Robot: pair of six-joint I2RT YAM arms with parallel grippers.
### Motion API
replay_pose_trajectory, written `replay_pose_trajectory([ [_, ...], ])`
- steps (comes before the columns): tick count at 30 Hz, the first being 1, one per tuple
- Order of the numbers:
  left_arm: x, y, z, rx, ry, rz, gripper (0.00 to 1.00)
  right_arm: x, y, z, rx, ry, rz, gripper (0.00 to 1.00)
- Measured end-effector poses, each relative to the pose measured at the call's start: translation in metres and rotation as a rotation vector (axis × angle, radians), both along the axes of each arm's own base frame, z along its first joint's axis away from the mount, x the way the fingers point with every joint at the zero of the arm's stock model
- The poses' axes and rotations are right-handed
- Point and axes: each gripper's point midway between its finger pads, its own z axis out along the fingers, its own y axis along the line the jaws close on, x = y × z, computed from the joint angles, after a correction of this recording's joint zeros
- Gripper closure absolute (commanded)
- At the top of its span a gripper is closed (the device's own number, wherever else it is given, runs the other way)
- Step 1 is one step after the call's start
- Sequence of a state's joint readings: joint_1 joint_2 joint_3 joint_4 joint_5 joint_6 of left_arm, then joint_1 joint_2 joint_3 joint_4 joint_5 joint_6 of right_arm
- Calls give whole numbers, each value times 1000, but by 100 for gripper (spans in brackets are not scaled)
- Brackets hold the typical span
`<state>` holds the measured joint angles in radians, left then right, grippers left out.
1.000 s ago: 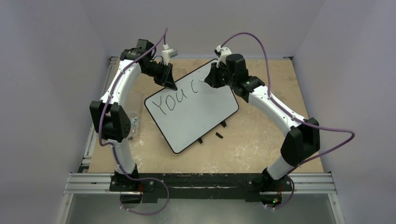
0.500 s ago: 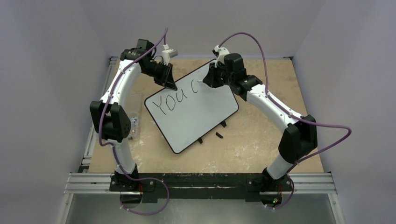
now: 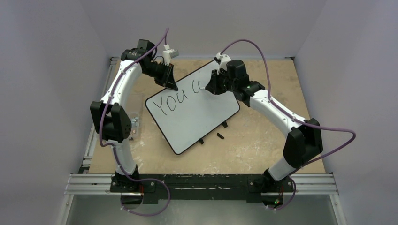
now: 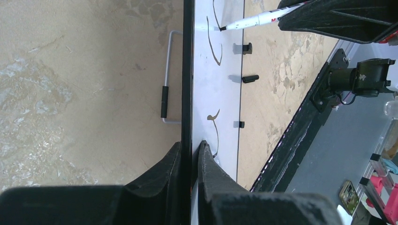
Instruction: Write a sentence on the whiteboard
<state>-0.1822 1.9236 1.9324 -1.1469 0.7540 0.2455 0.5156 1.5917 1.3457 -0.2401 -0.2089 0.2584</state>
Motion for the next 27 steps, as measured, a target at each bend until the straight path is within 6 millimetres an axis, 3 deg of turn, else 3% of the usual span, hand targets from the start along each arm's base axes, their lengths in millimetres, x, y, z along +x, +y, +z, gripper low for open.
replay_pose_trajectory([
  [11,0,-1,0,0,-2,-2,100,4,-5,3,-11,-14,-36,100],
  [20,-2,-3,3,-1,-10,-8,100,20,-1,33,13,-75,-59,100],
  [27,-2,-2,3,1,-11,-7,100,24,1,28,11,-62,-62,100],
])
